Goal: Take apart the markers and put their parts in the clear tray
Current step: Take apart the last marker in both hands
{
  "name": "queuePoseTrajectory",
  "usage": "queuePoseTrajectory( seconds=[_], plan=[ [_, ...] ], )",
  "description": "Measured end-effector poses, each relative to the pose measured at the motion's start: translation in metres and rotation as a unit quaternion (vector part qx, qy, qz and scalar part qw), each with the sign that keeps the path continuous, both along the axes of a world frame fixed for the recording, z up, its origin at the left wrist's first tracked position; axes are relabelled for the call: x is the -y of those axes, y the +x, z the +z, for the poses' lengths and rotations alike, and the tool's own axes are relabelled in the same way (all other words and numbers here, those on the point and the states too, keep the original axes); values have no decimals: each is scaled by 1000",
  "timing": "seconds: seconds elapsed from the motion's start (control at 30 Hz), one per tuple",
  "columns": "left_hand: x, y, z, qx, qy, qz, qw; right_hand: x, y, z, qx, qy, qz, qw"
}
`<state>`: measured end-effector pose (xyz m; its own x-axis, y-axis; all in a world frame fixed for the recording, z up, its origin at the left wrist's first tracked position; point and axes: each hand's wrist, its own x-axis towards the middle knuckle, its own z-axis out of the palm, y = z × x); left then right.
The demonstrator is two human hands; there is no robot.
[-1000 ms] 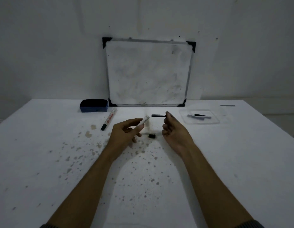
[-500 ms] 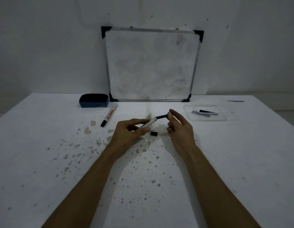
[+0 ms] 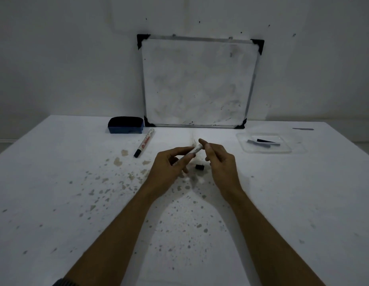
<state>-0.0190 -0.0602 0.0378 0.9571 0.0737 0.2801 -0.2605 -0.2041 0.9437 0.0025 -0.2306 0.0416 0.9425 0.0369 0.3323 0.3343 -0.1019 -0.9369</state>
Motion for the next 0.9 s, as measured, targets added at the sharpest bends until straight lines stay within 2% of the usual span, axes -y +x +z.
queuePoseTrajectory(
  seconds=[0.1, 0.17, 0.27, 0.37, 0.43, 0.53, 0.67, 0.8, 0.9],
  plan=[
    [-3, 3, -2, -1, -13, 27, 1000, -2, -1, -2, -7, -60, 8, 998],
    [-6, 5, -4, -1, -27, 51, 998, 0, 0, -7, 9, -170, -31, 985],
    [-9, 9, -6, -4, -56, 73, 996, 7, 2, -17, 42, -343, -31, 938],
    [-8, 9, -6, -9, -62, 73, 995, 8, 4, -20, 53, -378, -14, 924],
    [-8, 8, -5, -14, -53, 62, 997, 9, 4, -16, 48, -325, -25, 944],
    [-7, 6, -4, -31, -23, 15, 999, 12, 5, -4, -12, -166, -51, 985],
    [-2, 2, -4, -49, 25, -22, 998, 19, 5, 5, -104, 47, -40, 993],
    [-2, 0, -1, -52, 14, -26, 998, 26, 4, 3, -120, 102, 4, 988],
    [-1, -1, -1, -51, 16, -27, 998, 26, 4, 4, -98, 73, 37, 992]
  ],
)
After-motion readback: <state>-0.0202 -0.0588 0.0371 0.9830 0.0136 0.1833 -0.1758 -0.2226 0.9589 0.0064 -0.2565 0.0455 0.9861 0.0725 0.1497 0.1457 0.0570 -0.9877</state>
